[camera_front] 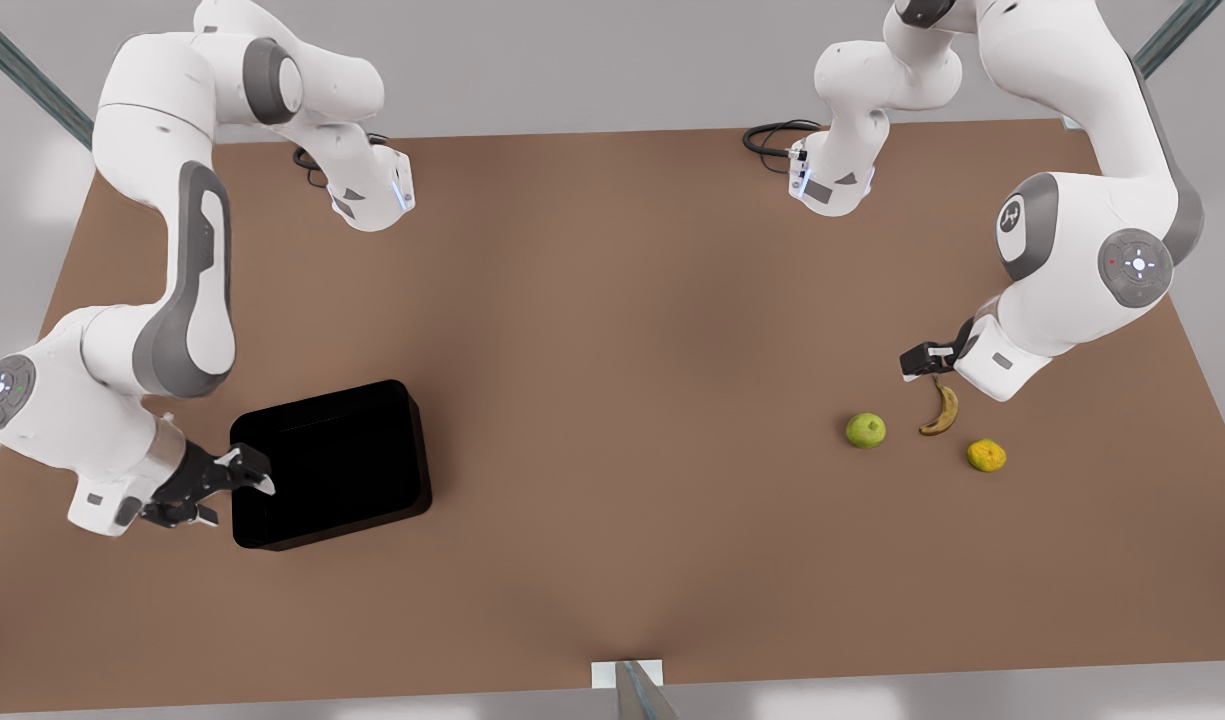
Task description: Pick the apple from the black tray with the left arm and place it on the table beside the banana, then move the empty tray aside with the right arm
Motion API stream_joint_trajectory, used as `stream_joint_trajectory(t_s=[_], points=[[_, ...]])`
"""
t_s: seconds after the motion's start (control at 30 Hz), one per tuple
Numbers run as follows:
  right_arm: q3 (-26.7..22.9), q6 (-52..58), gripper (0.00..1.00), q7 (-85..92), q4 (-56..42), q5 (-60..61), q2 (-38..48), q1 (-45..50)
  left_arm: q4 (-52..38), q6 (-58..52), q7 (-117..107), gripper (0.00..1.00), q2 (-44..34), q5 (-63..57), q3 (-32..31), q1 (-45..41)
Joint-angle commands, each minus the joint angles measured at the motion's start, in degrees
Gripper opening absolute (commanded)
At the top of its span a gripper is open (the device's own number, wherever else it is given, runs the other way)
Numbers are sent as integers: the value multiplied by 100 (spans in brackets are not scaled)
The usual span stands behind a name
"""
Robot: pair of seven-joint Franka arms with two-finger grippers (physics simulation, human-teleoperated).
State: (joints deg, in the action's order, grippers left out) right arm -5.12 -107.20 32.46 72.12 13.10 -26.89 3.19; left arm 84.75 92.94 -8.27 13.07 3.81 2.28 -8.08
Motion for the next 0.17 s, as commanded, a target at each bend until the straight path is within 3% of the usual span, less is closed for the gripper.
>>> stream_joint_trajectory(t_s=[0.0, 0.13], points=[[450, 1026, 100, -1611, -146, -774, 175, -231, -3, -13, -87, 100, -6, -3, 1, 0], [389, 876, 100, -2429, -146, -1424, 35, -117, 6, -22, -114, 100, -6, -3, -17, -18]])
